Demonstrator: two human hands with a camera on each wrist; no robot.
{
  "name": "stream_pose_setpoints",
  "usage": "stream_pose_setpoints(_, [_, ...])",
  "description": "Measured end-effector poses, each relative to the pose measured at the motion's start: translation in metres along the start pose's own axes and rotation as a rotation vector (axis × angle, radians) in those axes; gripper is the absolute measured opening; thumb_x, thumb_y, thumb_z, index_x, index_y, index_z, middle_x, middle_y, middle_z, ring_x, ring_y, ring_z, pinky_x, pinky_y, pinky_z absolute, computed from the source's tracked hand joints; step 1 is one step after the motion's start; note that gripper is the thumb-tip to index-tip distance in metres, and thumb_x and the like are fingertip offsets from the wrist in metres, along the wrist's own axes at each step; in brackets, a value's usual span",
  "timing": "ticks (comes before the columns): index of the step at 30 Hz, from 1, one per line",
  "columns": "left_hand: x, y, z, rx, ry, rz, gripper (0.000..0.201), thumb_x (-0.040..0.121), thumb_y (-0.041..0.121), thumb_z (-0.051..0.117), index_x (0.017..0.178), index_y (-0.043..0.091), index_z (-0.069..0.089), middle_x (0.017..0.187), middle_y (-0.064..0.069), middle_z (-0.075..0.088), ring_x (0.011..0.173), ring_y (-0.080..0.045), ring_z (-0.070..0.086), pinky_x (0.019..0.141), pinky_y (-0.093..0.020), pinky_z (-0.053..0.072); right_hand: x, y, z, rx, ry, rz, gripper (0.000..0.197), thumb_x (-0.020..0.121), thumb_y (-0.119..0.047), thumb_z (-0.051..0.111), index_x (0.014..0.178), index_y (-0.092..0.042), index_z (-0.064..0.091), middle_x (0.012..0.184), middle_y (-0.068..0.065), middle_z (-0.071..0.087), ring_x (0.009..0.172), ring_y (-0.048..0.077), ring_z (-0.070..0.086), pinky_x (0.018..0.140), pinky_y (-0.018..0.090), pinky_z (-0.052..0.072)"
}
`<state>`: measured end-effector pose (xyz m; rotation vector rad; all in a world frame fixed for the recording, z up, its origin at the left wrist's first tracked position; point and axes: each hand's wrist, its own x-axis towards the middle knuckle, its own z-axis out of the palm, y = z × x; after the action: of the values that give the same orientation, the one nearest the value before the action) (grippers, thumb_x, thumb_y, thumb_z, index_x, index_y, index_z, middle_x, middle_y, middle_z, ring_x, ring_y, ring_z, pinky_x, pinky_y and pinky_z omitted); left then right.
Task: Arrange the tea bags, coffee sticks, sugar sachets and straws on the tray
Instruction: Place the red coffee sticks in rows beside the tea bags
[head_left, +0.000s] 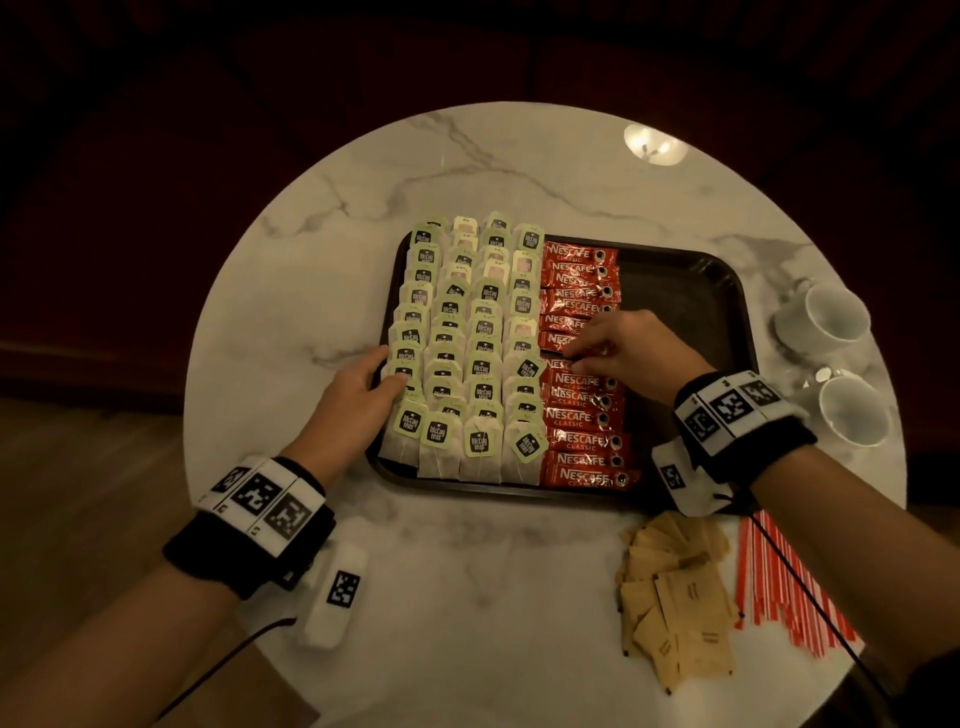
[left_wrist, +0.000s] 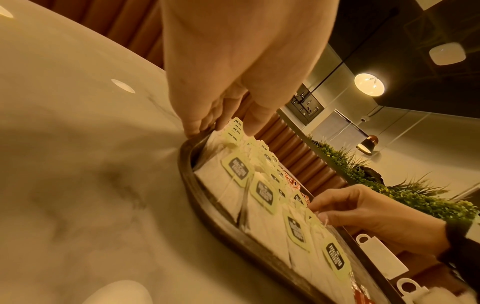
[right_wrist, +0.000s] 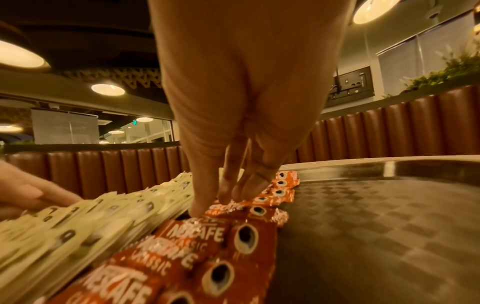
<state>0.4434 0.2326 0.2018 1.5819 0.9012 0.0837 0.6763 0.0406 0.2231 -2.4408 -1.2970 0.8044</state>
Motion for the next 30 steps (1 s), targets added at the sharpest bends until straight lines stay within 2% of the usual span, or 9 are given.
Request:
stream_pose_setpoints(2, [0.000,0.001,0.000,0.002,-0.001,0.001,0.036,0.097,0.014,0.052,0.098,0.049,0.059,0.105,0.022,0.065,0.104,-0.006,0.063,0.099,-0.036,0.049,-0.003,-0.001,0.005,0.017,-0.017,-0.014,0.026,0.088,-0.022,0.071,0.113,-0.017,0.071,0.112,-0.003,0.064,0.098,0.007,0.057,0.083,0.014,0.044])
stream_pose_setpoints(4, [0.000,0.001,0.000,0.008,-0.001,0.002,0.036,0.097,0.013,0.052,0.099,0.048,0.060,0.105,0.022,0.065,0.105,-0.008,0.063,0.100,-0.038,0.049,-0.005,-0.001,0.010,0.026,-0.019,-0.019,0.028,0.087,-0.023,0.072,0.115,-0.018,0.070,0.112,-0.003,0.063,0.099,0.010,0.058,0.088,0.023,0.049])
stream_pose_setpoints(8, [0.000,0.001,0.000,0.009,0.005,-0.003,0.035,0.097,0.013,0.051,0.098,0.047,0.061,0.104,0.021,0.066,0.103,-0.007,0.064,0.098,-0.037,0.050,-0.004,0.002,0.017,0.007,0.010,-0.030,0.030,0.087,-0.019,0.072,0.117,-0.017,0.070,0.109,-0.006,0.059,0.095,0.008,0.055,0.084,0.021,0.043])
stream_pose_setpoints(11, [0.000,-0.002,0.002,0.026,-0.010,0.001,0.037,0.097,0.010,0.047,0.117,0.035,0.063,0.112,0.014,0.067,0.105,-0.008,0.064,0.098,-0.039,0.051,-0.001,0.003,0.018,-0.001,0.022,-0.030,0.032,0.087,-0.018,0.072,0.118,-0.016,0.069,0.111,-0.004,0.060,0.095,0.008,0.053,0.084,0.021,0.042])
stream_pose_setpoints(14, [0.001,-0.003,0.003,0.033,-0.015,-0.013,0.043,0.095,0.003,0.042,0.124,0.029,0.060,0.112,0.014,0.066,0.104,-0.007,0.063,0.097,-0.039,0.051,0.003,0.004,0.018,-0.011,0.051,-0.042,0.031,0.088,-0.018,0.072,0.119,-0.015,0.069,0.113,0.001,0.062,0.094,0.009,0.054,0.079,0.017,0.040])
stream_pose_setpoints(19, [0.003,-0.005,0.001,0.031,-0.034,-0.019,0.045,0.093,0.003,0.045,0.123,0.033,0.060,0.118,0.011,0.066,0.110,-0.011,0.062,0.100,-0.043,0.049,0.003,0.005,0.018,-0.012,0.083,-0.048,0.030,0.089,-0.018,0.071,0.118,-0.014,0.069,0.115,0.003,0.063,0.098,0.012,0.056,0.083,0.020,0.042])
stream_pose_setpoints(25, [0.002,-0.004,0.001,0.056,-0.029,0.009,0.048,0.093,-0.003,0.040,0.120,0.033,0.058,0.109,0.024,0.059,0.112,-0.011,0.058,0.104,-0.042,0.046,-0.020,0.000,0.022,0.001,0.083,-0.087,0.027,0.089,-0.025,0.069,0.116,-0.019,0.070,0.114,-0.003,0.064,0.102,0.009,0.055,0.088,0.021,0.041])
stream_pose_setpoints(28, [0.003,-0.007,0.000,0.060,-0.047,0.031,0.047,0.093,-0.002,0.041,0.121,0.031,0.061,0.116,0.015,0.063,0.113,-0.010,0.059,0.103,-0.044,0.047,-0.033,0.002,0.029,0.009,0.003,-0.076,0.033,0.089,-0.029,0.069,0.121,-0.021,0.068,0.122,-0.003,0.062,0.108,0.007,0.054,0.092,0.022,0.042])
stream_pose_setpoints(30, [0.003,-0.007,0.000,0.049,-0.046,0.024,0.050,0.092,-0.002,0.042,0.115,0.038,0.061,0.118,0.013,0.064,0.113,-0.011,0.060,0.102,-0.044,0.048,-0.038,0.004,0.033,0.004,-0.029,-0.040,0.037,0.090,-0.029,0.069,0.126,-0.023,0.065,0.128,-0.004,0.059,0.114,0.009,0.052,0.097,0.026,0.042])
